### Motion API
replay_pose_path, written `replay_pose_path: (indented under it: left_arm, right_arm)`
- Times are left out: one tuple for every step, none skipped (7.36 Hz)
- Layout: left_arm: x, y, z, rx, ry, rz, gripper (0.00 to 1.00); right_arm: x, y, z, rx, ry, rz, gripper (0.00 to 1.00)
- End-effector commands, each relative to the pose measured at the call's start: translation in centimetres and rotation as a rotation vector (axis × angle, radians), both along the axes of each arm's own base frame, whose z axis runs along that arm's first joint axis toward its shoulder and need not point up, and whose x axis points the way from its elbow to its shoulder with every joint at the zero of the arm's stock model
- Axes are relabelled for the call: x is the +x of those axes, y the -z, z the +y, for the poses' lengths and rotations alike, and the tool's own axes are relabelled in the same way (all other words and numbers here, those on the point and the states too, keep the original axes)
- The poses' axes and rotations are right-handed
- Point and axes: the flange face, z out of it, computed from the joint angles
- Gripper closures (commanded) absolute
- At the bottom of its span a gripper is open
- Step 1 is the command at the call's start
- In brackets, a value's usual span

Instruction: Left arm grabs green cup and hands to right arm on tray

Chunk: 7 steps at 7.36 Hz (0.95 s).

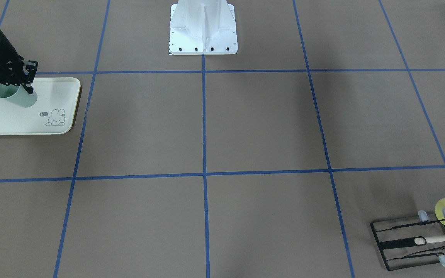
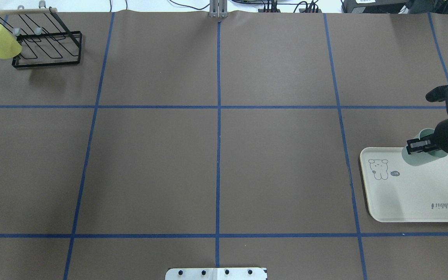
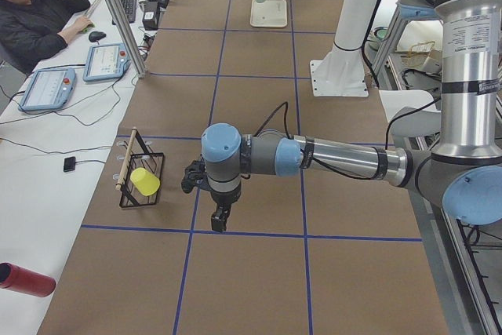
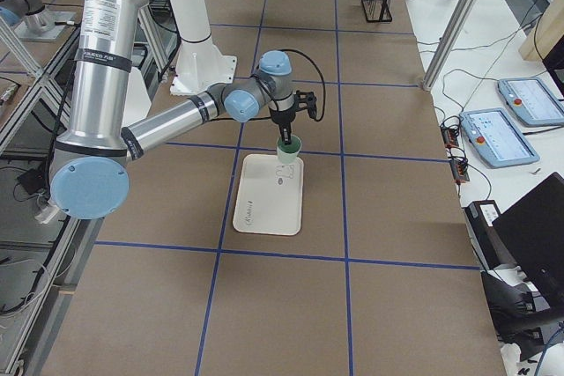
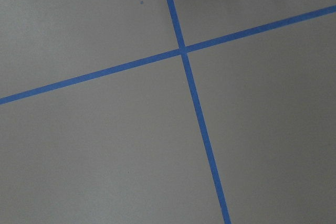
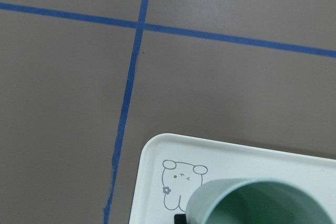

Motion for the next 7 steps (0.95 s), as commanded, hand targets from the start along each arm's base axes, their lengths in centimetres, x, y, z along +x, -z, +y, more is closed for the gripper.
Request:
replay_pose_path:
  left_arm:
    - [0.0,0.0,0.0,-0.002,0.003,0.002,0.00]
    - [0.0,0.0,0.0,-0.002,0.003,0.002,0.00]
    - [0.0,0.0,0.0,-0.003,0.004,0.002,0.00]
    - [0.0,0.0,0.0,-0.003,0.004,0.002,0.00]
    - [0.0,-0.2,0.2,-0.008,0.004,0.002,0.00]
    - [0.0,-0.2,0.2,-0.008,0.004,0.002,0.00]
    - [0.0,-0.2,0.2,-0.008,0.004,0.002,0.00]
  right_arm:
    - [-4.4,-2.4,3.1,0.018,-0.040,0.047,1.00]
    - [-5.0,-3.6,3.4,0.014,-0.050,0.072,1.00]
    - [-5.3,-4.7,3.3,0.016,-0.056,0.099,1.00]
    - [-5.5,-5.8,3.2,0.012,-0.059,0.117,1.00]
    - [-5.3,-7.5,3.4,0.024,-0.058,0.098,1.00]
    - [-4.9,-8.2,3.6,0.034,-0.057,0.080,1.00]
    - [-4.9,-8.4,3.6,0.033,-0.057,0.083,1.00]
